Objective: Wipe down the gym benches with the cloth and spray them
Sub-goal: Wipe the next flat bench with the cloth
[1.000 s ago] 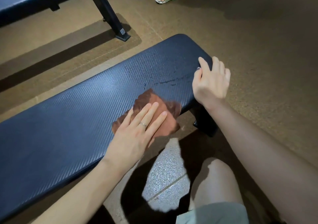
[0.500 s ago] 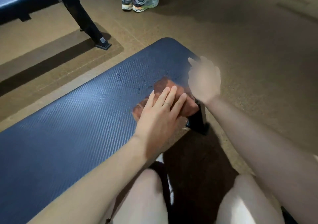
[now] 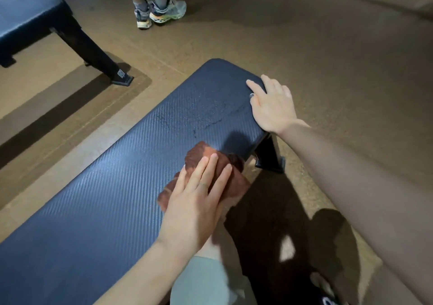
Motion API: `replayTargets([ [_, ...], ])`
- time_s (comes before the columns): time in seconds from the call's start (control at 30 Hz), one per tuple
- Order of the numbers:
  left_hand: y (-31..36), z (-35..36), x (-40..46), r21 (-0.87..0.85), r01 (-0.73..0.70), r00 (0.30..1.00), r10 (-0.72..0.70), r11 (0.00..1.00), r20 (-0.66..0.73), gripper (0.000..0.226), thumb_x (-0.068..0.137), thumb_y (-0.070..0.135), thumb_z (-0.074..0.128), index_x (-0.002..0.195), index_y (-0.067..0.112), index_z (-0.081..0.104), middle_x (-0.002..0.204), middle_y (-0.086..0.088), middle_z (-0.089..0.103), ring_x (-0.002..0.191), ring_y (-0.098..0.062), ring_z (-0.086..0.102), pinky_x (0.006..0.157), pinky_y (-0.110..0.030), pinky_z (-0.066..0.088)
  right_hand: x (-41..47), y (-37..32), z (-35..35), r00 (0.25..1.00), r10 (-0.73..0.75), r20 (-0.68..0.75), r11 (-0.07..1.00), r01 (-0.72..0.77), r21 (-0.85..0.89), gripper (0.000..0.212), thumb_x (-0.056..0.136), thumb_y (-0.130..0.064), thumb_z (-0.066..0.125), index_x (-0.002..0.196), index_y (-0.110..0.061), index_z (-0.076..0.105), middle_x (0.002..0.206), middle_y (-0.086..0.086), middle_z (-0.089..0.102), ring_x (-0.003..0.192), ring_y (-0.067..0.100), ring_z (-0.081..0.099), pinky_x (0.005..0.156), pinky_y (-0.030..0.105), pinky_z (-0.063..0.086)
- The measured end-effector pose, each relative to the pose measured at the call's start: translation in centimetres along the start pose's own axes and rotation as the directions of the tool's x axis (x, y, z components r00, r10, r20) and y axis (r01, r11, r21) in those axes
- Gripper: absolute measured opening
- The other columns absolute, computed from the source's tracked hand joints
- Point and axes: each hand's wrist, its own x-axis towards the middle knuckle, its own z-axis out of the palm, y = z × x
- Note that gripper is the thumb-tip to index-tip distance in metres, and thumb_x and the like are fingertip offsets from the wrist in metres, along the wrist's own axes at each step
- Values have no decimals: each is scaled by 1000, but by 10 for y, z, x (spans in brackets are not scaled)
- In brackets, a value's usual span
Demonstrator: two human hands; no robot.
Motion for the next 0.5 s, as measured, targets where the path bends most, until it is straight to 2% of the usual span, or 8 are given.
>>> replayTargets([
  [0.07, 7, 5, 27, 31, 16, 1000, -16, 999, 1, 61, 102, 35, 55, 159, 21, 36, 166, -14, 29, 154, -31, 28, 118, -59, 32, -1, 0, 3, 999, -6, -50, 1000, 7, 4, 51, 108, -33, 26, 158, -29, 37, 165, 13, 30, 148, 29, 28, 119, 47, 20],
  [0.2, 13, 1, 72, -26, 18, 1000, -17, 1000, 11, 58, 103, 43, 39, 157, 22, 39, 166, -10, 32, 152, -29, 32, 118, -57, 34, -2, 9, 4, 997, -40, -62, 998, 44, 55, 50, 108, -31, 30, 156, -25, 42, 164, 15, 31, 149, 30, 29, 119, 44, 20],
  [0.33, 3, -4, 39, -51, -3, 1000, 4, 999, 15, 60, 101, 43, 35, 159, 26, 36, 169, -2, 26, 155, -23, 25, 122, -50, 26, -6, 13, 5, 995, -62, -76, 994, 69, 89, 52, 106, -35, 28, 155, -25, 44, 165, 15, 31, 151, 30, 27, 121, 44, 19],
  [0.43, -10, -8, 6, -13, -21, 998, 21, 1000, 52, 61, 104, 45, 33, 162, 27, 28, 171, 0, 19, 157, -19, 20, 122, -45, 19, -7, 9, 7, 998, -6, -58, 990, 14, 140, 50, 108, -34, 31, 155, -27, 43, 167, 13, 26, 154, 28, 21, 125, 43, 11],
  [0.5, -18, -7, 11, -28, -24, 998, 26, 999, 61, 61, 104, 48, 32, 162, 30, 27, 171, 2, 18, 157, -18, 19, 121, -43, 17, -8, 5, 9, 996, 20, -83, 989, -7, 151, 51, 106, -33, 30, 153, -26, 47, 166, 13, 30, 153, 29, 24, 125, 45, 12],
])
